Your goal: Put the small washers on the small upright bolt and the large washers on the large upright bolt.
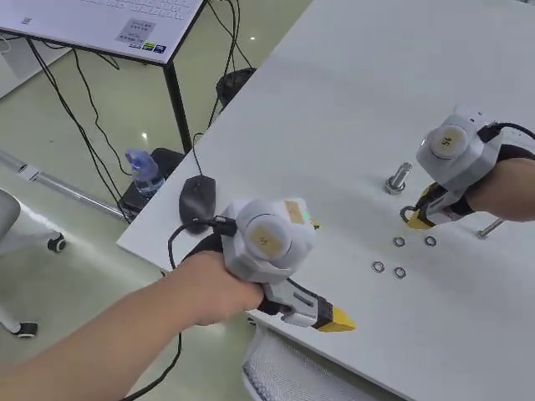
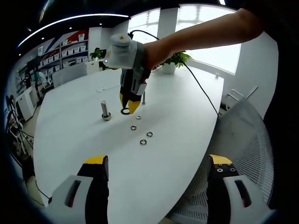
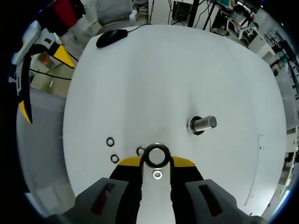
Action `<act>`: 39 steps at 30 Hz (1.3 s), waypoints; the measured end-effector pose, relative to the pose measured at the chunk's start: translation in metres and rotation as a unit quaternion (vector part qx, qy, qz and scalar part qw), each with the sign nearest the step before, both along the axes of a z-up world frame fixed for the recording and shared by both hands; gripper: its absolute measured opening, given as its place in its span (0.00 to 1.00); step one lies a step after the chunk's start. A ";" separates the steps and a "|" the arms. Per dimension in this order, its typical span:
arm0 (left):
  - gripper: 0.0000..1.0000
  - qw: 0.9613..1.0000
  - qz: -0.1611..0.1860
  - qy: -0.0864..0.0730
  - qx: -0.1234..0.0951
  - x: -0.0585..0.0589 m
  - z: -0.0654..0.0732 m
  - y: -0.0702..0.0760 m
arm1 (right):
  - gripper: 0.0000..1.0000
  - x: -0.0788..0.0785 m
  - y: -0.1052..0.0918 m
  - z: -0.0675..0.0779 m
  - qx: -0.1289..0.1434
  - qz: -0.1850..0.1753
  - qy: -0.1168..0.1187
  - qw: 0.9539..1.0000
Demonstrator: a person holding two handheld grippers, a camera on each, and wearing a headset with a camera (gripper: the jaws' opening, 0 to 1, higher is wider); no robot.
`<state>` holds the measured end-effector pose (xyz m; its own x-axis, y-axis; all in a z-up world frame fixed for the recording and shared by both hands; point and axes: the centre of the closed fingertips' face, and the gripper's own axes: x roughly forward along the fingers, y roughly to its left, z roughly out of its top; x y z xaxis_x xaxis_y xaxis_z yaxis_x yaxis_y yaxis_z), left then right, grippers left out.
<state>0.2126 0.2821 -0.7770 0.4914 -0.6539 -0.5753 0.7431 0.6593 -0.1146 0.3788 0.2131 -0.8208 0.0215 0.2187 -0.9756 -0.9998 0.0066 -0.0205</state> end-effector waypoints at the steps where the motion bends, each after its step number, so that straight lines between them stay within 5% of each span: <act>1: 0.88 1.000 0.001 0.000 -0.001 0.001 0.001 -0.001 | 0.22 0.002 -0.002 0.002 0.000 -0.001 -0.002 1.000; 12: 0.94 1.000 0.003 -0.003 -0.008 0.005 0.002 -0.007 | 0.22 0.026 -0.007 0.017 -0.007 -0.004 -0.017 1.000; 29: 0.99 1.000 0.011 -0.007 -0.004 0.008 -0.002 -0.004 | 0.22 0.064 0.020 0.030 0.007 -0.008 -0.025 1.000; 39: 0.99 1.000 0.019 -0.009 -0.010 0.013 0.002 -0.002 | 0.22 0.079 0.037 0.024 0.013 -0.005 -0.029 0.999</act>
